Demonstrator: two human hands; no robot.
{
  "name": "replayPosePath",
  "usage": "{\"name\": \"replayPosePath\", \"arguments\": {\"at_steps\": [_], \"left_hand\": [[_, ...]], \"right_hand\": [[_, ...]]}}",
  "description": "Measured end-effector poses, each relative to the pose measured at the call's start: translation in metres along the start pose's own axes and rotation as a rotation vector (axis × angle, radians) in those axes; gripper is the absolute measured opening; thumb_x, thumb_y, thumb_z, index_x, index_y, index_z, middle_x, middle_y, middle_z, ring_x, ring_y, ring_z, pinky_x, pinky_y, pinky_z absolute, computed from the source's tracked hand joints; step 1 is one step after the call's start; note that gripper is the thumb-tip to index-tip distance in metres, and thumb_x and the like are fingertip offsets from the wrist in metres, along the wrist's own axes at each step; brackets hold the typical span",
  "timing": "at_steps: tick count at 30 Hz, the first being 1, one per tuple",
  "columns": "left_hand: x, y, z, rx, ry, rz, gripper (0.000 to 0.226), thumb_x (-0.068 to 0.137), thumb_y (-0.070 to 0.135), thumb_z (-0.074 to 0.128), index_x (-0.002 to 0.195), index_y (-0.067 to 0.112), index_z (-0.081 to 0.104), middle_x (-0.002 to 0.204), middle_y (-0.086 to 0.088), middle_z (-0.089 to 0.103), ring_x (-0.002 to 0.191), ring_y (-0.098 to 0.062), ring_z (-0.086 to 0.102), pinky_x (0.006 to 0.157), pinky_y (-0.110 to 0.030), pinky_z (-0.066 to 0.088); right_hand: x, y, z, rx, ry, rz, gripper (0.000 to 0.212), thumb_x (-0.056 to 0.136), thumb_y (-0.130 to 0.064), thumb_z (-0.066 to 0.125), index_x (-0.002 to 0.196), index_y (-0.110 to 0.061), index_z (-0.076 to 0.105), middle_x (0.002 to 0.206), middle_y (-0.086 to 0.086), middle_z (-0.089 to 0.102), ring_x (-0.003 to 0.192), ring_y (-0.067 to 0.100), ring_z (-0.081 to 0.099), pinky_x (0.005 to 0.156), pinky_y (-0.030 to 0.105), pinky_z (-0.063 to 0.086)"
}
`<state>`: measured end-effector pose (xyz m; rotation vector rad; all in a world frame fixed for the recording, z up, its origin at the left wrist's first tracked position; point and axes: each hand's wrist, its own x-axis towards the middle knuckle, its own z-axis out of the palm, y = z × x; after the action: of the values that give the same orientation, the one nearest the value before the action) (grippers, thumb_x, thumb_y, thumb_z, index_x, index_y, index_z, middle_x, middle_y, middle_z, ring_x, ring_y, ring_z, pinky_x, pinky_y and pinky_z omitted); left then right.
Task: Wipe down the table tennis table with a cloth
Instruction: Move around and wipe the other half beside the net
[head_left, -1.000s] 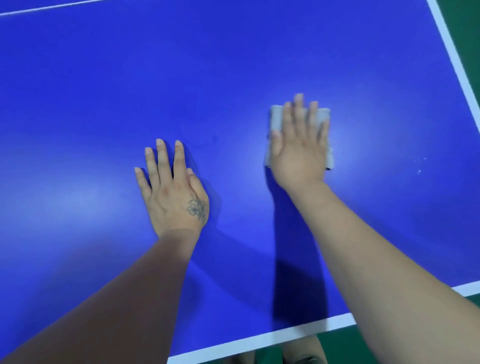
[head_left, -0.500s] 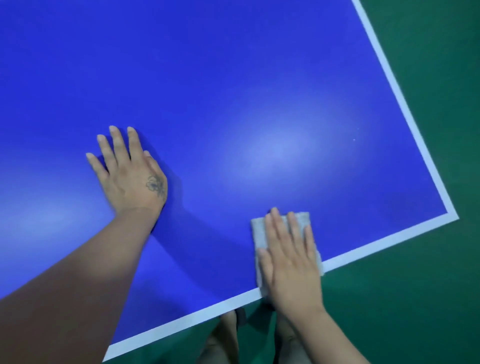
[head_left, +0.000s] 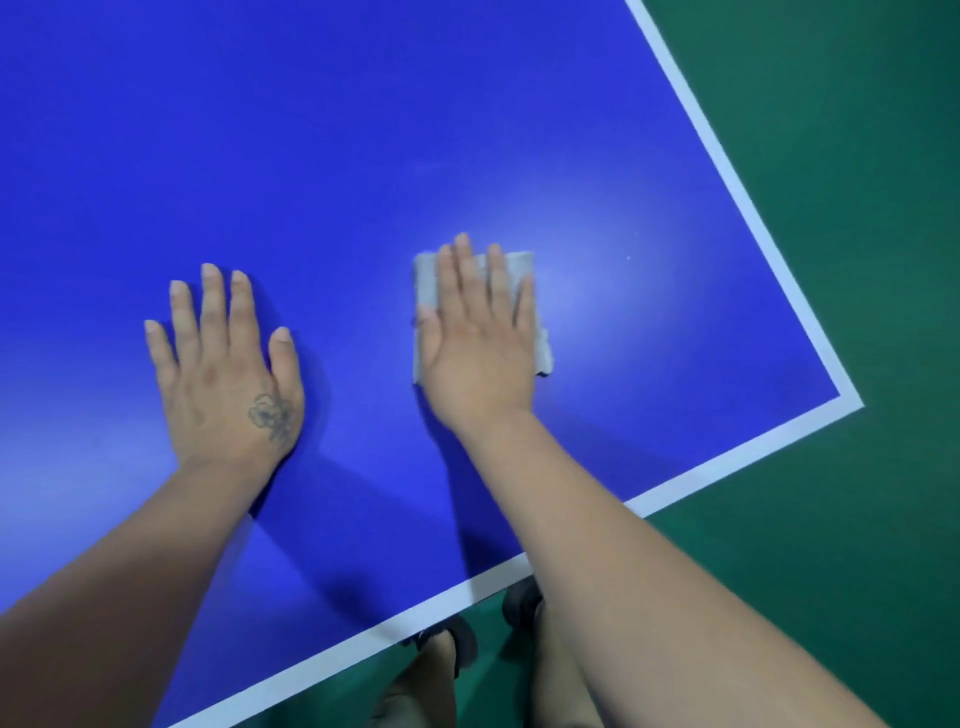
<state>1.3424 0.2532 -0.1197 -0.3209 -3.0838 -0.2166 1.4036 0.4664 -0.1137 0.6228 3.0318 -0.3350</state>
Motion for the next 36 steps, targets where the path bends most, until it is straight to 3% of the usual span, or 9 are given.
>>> {"name": "replayPosePath", "arguments": {"at_steps": [3, 8, 11, 15, 19, 24, 28, 32, 36], "left_hand": [[0.004, 0.027, -0.003, -0.038, 0.008, -0.036, 0.069, 0.109, 0.040, 0.027, 0.165, 0.001, 0.029, 0.176, -0.020, 0.020, 0.164, -0.042, 0.010, 0.130, -0.068, 0.008], [0.026, 0.125, 0.006, -0.137, 0.037, 0.155, 0.063, 0.111, 0.039, 0.033, 0.164, 0.005, 0.036, 0.175, -0.017, 0.027, 0.165, -0.035, 0.016, 0.132, -0.061, 0.012], [0.039, 0.170, 0.018, -0.105, -0.003, 0.128, 0.067, 0.111, 0.045, 0.025, 0.168, 0.008, 0.028, 0.178, -0.011, 0.019, 0.166, -0.031, 0.009, 0.133, -0.059, 0.010], [0.038, 0.180, 0.028, 0.005, -0.006, 0.085, 0.069, 0.111, 0.047, 0.020, 0.171, 0.012, 0.018, 0.180, -0.006, 0.010, 0.167, -0.028, 0.003, 0.134, -0.056, 0.007], [0.038, 0.181, 0.027, 0.007, 0.005, 0.084, 0.066, 0.111, 0.043, 0.021, 0.170, 0.013, 0.021, 0.180, -0.006, 0.013, 0.167, -0.027, 0.006, 0.134, -0.056, 0.010], [0.038, 0.185, 0.025, 0.037, -0.006, 0.038, 0.067, 0.109, 0.038, 0.022, 0.171, 0.011, 0.020, 0.180, -0.007, 0.012, 0.167, -0.028, 0.005, 0.134, -0.055, 0.011], [0.038, 0.187, 0.023, 0.052, 0.010, -0.040, 0.071, 0.108, 0.036, 0.029, 0.170, 0.004, 0.015, 0.180, -0.012, 0.008, 0.167, -0.030, 0.002, 0.133, -0.056, 0.010], [0.037, 0.186, 0.026, 0.053, 0.022, -0.108, 0.074, 0.107, 0.039, 0.030, 0.169, 0.001, 0.017, 0.179, -0.018, 0.012, 0.167, -0.034, 0.006, 0.133, -0.058, 0.010], [0.039, 0.185, 0.029, 0.060, 0.023, -0.152, 0.074, 0.107, 0.039, 0.031, 0.169, 0.001, 0.019, 0.178, -0.020, 0.014, 0.166, -0.038, 0.008, 0.133, -0.060, 0.011]], "right_hand": [[-0.059, 0.005, -0.002, 0.031, -0.039, -0.155, 0.061, 0.115, -0.043, 0.023, 0.170, -0.019, 0.018, 0.179, -0.004, 0.011, 0.166, 0.025, 0.001, 0.131, 0.055, 0.009], [-0.136, 0.076, -0.012, 0.006, -0.076, -0.173, 0.062, 0.113, -0.045, 0.038, 0.169, -0.023, 0.025, 0.178, -0.006, 0.015, 0.165, 0.022, 0.009, 0.130, 0.056, 0.020], [-0.141, 0.132, -0.024, -0.016, -0.057, -0.014, 0.062, 0.111, -0.048, 0.038, 0.168, -0.027, 0.027, 0.178, 0.004, 0.012, 0.165, 0.030, 0.007, 0.131, 0.057, 0.014], [-0.085, 0.199, -0.038, -0.041, -0.032, 0.308, 0.064, 0.112, -0.054, 0.024, 0.170, -0.029, 0.019, 0.179, 0.011, 0.004, 0.165, 0.035, 0.000, 0.131, 0.059, 0.008], [0.009, 0.206, -0.042, -0.001, 0.041, 0.369, 0.065, 0.111, -0.054, 0.018, 0.170, -0.028, 0.017, 0.178, 0.014, 0.006, 0.164, 0.036, -0.001, 0.132, 0.056, 0.003], [0.100, 0.150, -0.034, 0.008, 0.041, 0.208, 0.065, 0.110, -0.054, 0.016, 0.170, -0.032, 0.016, 0.178, 0.011, 0.006, 0.164, 0.036, -0.001, 0.132, 0.055, 0.002], [0.099, 0.107, -0.030, 0.000, 0.023, -0.057, 0.061, 0.112, -0.052, 0.022, 0.169, -0.030, 0.022, 0.178, 0.012, 0.012, 0.165, 0.035, 0.003, 0.132, 0.056, 0.006], [0.056, 0.116, -0.029, 0.020, -0.029, -0.297, 0.057, 0.114, -0.048, 0.031, 0.168, -0.029, 0.029, 0.177, 0.011, 0.015, 0.165, 0.032, 0.004, 0.131, 0.055, 0.012], [0.033, 0.156, -0.035, 0.028, -0.064, -0.323, 0.058, 0.112, -0.048, 0.038, 0.167, -0.031, 0.030, 0.178, 0.005, 0.014, 0.165, 0.028, 0.006, 0.131, 0.056, 0.016]]}}
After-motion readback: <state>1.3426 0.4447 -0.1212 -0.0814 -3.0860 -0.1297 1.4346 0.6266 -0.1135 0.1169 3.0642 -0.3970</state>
